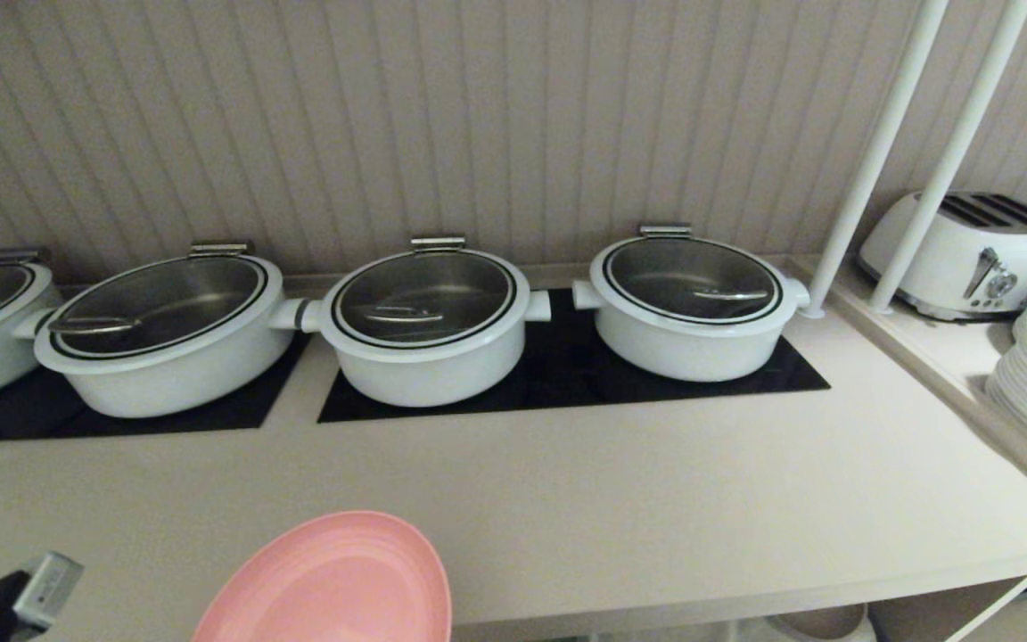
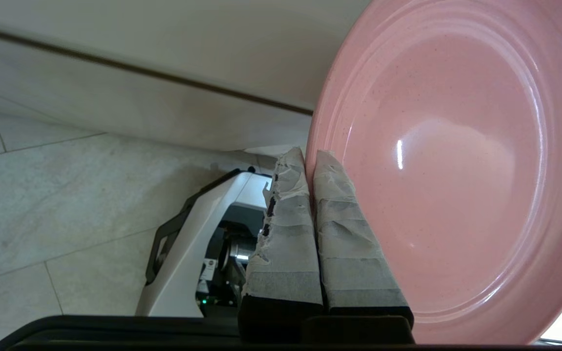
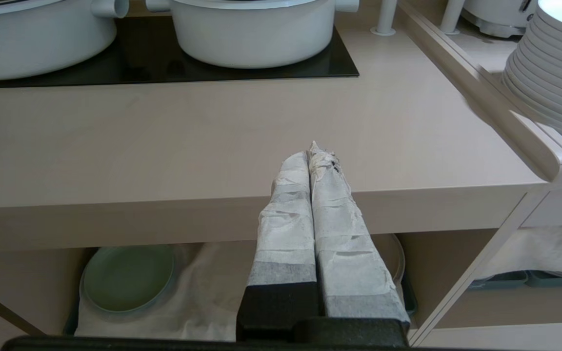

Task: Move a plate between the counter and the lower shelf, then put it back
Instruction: Put the plate

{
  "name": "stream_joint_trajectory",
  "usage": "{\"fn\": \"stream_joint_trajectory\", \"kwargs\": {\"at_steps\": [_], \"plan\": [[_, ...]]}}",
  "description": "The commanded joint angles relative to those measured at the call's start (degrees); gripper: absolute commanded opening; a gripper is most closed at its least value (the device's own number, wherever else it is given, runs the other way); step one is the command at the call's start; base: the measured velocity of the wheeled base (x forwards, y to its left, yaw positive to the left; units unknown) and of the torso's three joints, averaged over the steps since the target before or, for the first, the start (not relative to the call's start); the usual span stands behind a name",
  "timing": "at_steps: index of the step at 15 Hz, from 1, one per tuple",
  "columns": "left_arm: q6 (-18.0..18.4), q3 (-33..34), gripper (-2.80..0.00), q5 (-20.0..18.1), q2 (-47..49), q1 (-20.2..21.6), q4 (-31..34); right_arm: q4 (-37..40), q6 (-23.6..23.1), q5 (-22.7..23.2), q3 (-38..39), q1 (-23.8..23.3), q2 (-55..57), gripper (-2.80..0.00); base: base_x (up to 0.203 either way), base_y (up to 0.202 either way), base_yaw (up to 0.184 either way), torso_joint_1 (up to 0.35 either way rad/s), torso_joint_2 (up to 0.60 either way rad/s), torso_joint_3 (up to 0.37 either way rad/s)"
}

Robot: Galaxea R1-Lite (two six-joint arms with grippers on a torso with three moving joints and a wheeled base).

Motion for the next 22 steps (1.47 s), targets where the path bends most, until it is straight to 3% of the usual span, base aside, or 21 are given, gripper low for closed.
{"fn": "stream_joint_trajectory", "kwargs": {"at_steps": [1,12,17,22], "plan": [[-0.23,-1.46,-2.80,0.08,2.44,0.00,0.04,0.00,-0.01,0.02,0.00,0.02,0.07,-2.80,0.000,0.000,0.000,0.000,0.00,0.000],[0.12,-11.72,-2.80,0.00,20.24,0.77,-0.88,0.00,-0.01,0.02,0.00,0.02,0.07,-2.80,0.000,0.000,0.000,0.000,0.00,0.000],[0.19,-12.14,-2.80,0.10,29.60,1.20,-8.73,0.00,-0.01,0.02,0.00,0.02,0.07,-2.80,0.000,0.000,0.000,0.000,0.00,0.000],[0.28,-12.94,-2.80,0.85,41.58,1.07,-22.68,0.00,-0.01,0.02,0.00,0.04,0.07,-2.80,0.000,0.000,0.000,0.000,0.00,0.000]]}}
